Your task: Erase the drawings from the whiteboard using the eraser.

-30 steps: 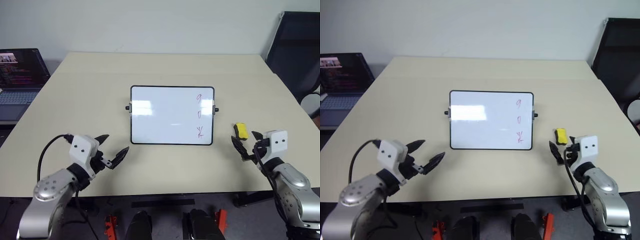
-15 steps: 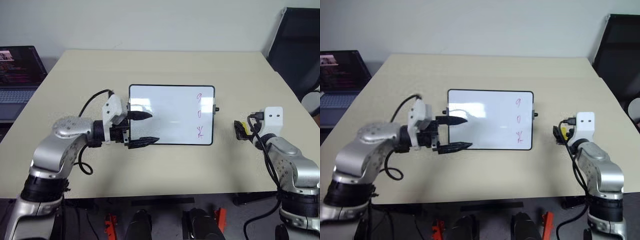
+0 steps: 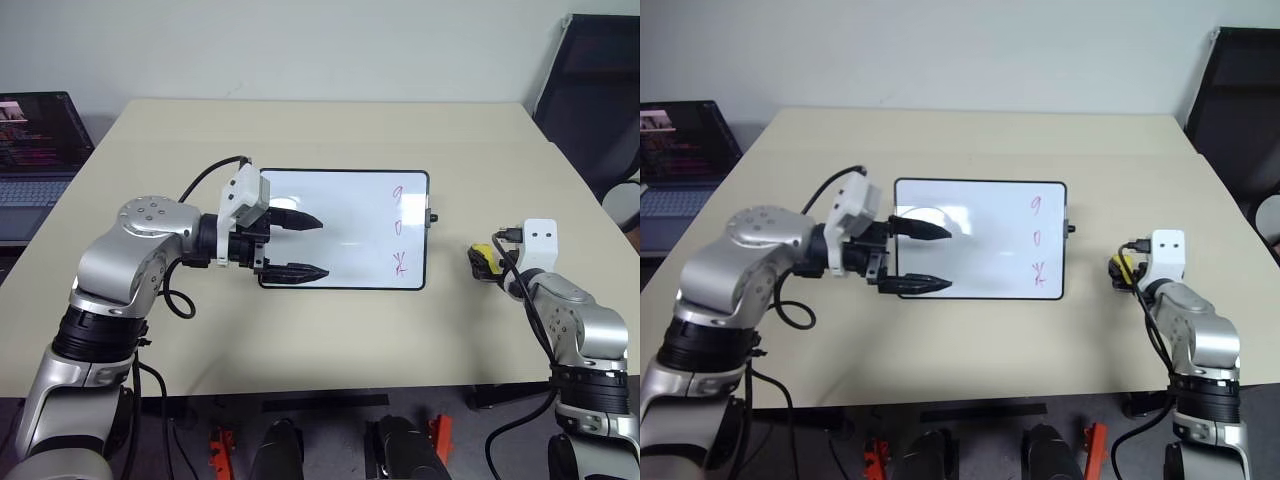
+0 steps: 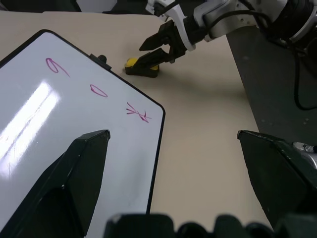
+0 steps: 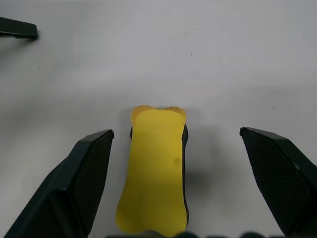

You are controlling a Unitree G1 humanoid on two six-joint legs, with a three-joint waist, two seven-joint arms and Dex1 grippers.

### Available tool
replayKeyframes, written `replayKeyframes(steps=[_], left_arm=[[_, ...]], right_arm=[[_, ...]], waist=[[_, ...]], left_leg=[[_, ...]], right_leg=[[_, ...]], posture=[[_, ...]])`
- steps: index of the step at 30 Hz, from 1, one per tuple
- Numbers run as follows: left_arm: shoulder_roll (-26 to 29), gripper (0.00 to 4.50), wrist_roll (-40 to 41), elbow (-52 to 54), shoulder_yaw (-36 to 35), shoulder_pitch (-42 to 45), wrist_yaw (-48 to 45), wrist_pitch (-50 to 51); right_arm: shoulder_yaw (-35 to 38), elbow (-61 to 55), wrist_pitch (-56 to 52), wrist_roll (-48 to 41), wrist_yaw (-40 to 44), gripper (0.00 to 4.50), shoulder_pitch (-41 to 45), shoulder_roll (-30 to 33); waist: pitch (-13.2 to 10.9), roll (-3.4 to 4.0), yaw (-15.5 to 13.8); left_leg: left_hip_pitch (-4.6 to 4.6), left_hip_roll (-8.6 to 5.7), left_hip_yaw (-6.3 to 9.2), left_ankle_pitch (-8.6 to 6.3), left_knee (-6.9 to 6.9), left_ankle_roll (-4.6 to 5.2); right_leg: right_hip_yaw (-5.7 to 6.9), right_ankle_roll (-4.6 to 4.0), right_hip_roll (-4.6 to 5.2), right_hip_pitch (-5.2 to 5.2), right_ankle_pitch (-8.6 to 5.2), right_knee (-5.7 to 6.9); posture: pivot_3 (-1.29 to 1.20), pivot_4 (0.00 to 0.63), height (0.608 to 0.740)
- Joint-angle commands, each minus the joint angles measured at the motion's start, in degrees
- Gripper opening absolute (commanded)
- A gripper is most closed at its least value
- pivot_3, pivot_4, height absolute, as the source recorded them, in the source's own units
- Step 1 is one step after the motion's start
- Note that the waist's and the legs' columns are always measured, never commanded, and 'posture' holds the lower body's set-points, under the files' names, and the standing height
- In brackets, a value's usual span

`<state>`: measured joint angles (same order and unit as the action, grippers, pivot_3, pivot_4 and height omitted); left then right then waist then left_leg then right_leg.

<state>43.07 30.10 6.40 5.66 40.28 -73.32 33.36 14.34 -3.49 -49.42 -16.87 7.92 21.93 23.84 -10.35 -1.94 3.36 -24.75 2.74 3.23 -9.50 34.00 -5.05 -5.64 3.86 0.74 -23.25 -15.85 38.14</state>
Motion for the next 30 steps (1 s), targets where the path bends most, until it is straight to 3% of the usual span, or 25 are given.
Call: replayKeyframes(steps=[1,8,9,12,18,20,30], left_arm=[[-1.9,4.49,0.0,-0.5,1.9,4.6,-2.1,-1.0],[-4.3,4.49,-3.0,-3.0,5.4,7.4,-5.1,-4.1],[-4.4,4.5,-3.3,-3.5,5.6,7.5,-5.4,-4.6],[-4.6,4.5,-4.2,-4.9,5.7,7.6,-5.9,-5.8],[-4.2,4.5,-5.7,-6.3,5.5,7.0,-6.7,-7.6],[-4.0,4.5,-6.0,-6.5,5.3,6.6,-6.7,-7.9],[-2.0,4.5,-5.6,-5.0,1.9,2.7,-3.0,-5.9]], right_arm=[[-0.3,-0.3,1.7,0.6,0.2,4.47,1.3,-0.3],[-0.7,0.7,2.4,1.1,0.0,4.47,1.9,-0.6],[-0.6,1.1,2.7,1.2,-0.1,4.31,2.1,-0.6],[-0.6,1.8,3.2,1.4,-0.3,3.57,2.4,-0.6],[-1.6,3.7,3.3,1.8,0.4,1.43,3.3,-0.9],[-1.9,4.2,3.5,2.0,0.5,0.98,3.6,-1.0],[-4.2,-1.8,4.3,2.2,4.2,0.98,1.5,0.4]], waist=[[0.0,0.0,0.0],[0.0,0.01,0.1],[0.0,0.01,0.1],[0.0,0.01,0.1],[0.0,0.01,0.1],[0.0,0.01,0.1],[0.0,0.02,0.1]], left_leg=[[0.0,0.0,0.0,0.0,0.01,0.0],[0.0,0.0,0.01,0.0,0.01,0.0],[0.0,0.0,0.01,0.0,0.01,0.0],[0.01,0.0,0.01,0.01,0.01,0.01],[0.01,0.0,0.03,0.01,0.03,0.02],[0.01,0.0,0.03,0.01,0.04,0.02],[0.09,-0.01,0.06,0.03,0.24,0.05]], right_leg=[[0.0,0.01,0.0,0.0,0.0,0.0],[0.0,-0.03,-0.01,0.01,0.03,0.02],[-0.01,-0.03,-0.01,0.01,0.04,0.03],[-0.01,-0.03,-0.02,0.01,0.03,0.07],[0.0,-0.04,-0.02,0.01,0.04,0.09],[-0.01,-0.04,-0.02,0.01,0.04,0.11],[-0.02,-0.03,-0.05,-0.05,-0.02,0.62]], posture=[[0.0,0.15,0.74],[0.0,0.15,0.74],[0.0,0.15,0.74],[0.0,0.15,0.74],[0.0,0.15,0.74],[0.0,0.15,0.74],[0.0,0.15,0.74]])
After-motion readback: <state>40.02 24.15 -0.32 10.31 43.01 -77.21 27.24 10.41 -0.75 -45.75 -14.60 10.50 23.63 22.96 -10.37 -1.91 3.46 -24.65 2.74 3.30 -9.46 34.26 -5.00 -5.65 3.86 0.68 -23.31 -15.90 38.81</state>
